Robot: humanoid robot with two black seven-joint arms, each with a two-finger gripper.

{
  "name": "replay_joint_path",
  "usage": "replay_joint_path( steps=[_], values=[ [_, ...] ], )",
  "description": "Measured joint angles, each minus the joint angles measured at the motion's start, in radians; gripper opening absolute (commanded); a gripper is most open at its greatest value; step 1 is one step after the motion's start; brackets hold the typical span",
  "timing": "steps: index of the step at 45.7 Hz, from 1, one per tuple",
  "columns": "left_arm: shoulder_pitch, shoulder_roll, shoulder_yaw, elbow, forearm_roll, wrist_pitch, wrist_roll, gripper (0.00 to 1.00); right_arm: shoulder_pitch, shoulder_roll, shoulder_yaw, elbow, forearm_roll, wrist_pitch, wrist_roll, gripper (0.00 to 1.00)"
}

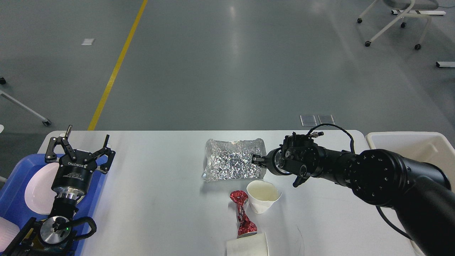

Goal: Tidy desktop
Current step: 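Grasp the foil sheet, lift it and carry it over the bin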

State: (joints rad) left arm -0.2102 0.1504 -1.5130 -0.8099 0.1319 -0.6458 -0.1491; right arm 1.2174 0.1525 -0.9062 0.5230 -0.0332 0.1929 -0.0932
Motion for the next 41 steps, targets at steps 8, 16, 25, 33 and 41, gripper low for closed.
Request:
replay_joint_path(
  steps=[8, 16, 25, 33, 41],
  values=[
    [0.000, 0.000, 0.000, 0.000, 0.000, 0.000, 0.000, 0.96, 0.099, -0.026, -0.003, 0.016, 0.067, 0.097, 0.000, 0.00],
    [0.000, 0.000, 0.000, 0.000, 0.000, 0.000, 0.000, 0.96, 0.268, -0.111, -0.013, 0.149, 0.079, 0.195, 0.000, 0.00],
    [0.000, 0.000, 0.000, 0.000, 0.000, 0.000, 0.000, 0.96, 0.544, -0.239, -0.073, 0.333, 0.083, 0.389, -0.002, 0.00],
    [0.000, 0.000, 0.000, 0.000, 0.000, 0.000, 0.000, 0.96, 0.788, -0.331, -0.204, 0.542, 0.084, 0.465, -0.002, 0.00],
    [0.002, 0.000, 0.000, 0.000, 0.000, 0.000, -0.001, 0.96, 1.001, -0.447, -0.304, 0.801, 0.085, 0.470, -0.002, 0.00]
  ],
)
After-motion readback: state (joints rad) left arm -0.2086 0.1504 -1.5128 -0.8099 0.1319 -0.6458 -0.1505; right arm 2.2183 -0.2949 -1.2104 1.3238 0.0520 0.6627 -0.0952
